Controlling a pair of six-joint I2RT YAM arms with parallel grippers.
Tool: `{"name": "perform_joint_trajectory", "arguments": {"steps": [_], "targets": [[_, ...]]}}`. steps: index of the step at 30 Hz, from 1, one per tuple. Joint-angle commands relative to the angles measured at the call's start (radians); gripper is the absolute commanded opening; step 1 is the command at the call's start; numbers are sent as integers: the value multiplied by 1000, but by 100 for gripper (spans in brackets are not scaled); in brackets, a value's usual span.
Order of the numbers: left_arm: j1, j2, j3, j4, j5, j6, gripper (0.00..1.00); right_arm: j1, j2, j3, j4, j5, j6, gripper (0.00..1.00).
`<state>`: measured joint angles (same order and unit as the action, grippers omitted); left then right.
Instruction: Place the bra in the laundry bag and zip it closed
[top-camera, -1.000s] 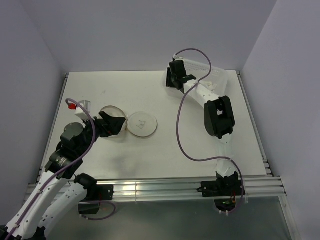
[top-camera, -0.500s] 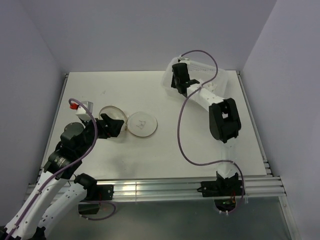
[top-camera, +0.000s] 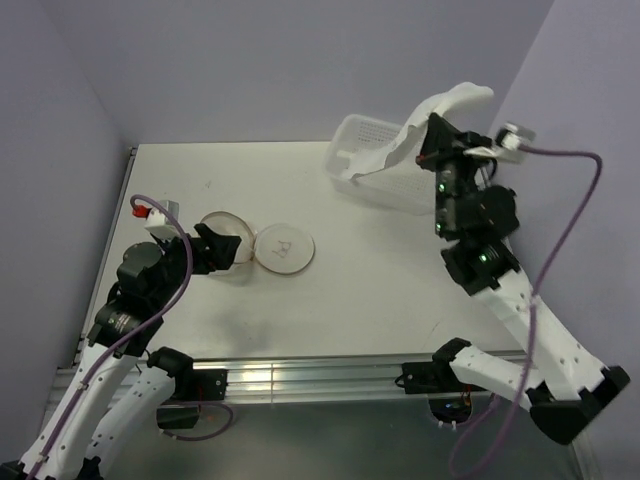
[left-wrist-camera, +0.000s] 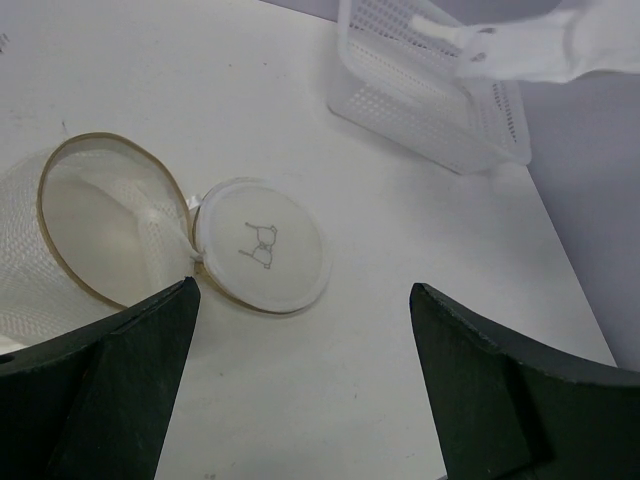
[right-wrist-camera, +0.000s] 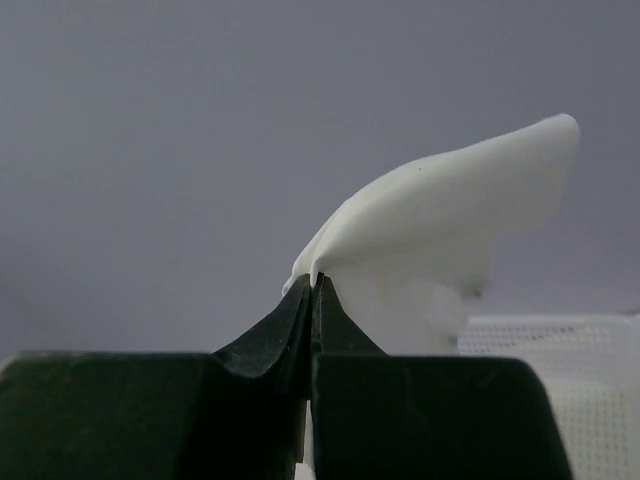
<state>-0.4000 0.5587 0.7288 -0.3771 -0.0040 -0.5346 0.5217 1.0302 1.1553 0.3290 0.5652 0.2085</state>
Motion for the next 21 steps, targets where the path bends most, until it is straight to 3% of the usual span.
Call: {"name": "perform_joint_trajectory", "arguments": {"steps": [1, 3, 5, 10, 14, 21], "targets": [[35, -8, -8, 47, 56, 19, 93, 112, -140, -69, 38, 134, -110, 0], [44, -10, -9, 50, 64, 18, 93, 185, -191, -74, -2, 183, -121, 0], [44, -5, -11, 52, 67, 19, 93, 222, -240, -33, -170, 197, -54, 0], [49, 9, -9, 55, 81, 21, 93, 388, -344, 1, -379, 220, 12, 0], [49, 14, -12, 58, 82, 13, 93, 463, -338, 112, -730, 255, 183, 0], [49, 20, -22, 64, 108, -2, 93, 511, -302, 0, -904, 243, 359, 0]]}}
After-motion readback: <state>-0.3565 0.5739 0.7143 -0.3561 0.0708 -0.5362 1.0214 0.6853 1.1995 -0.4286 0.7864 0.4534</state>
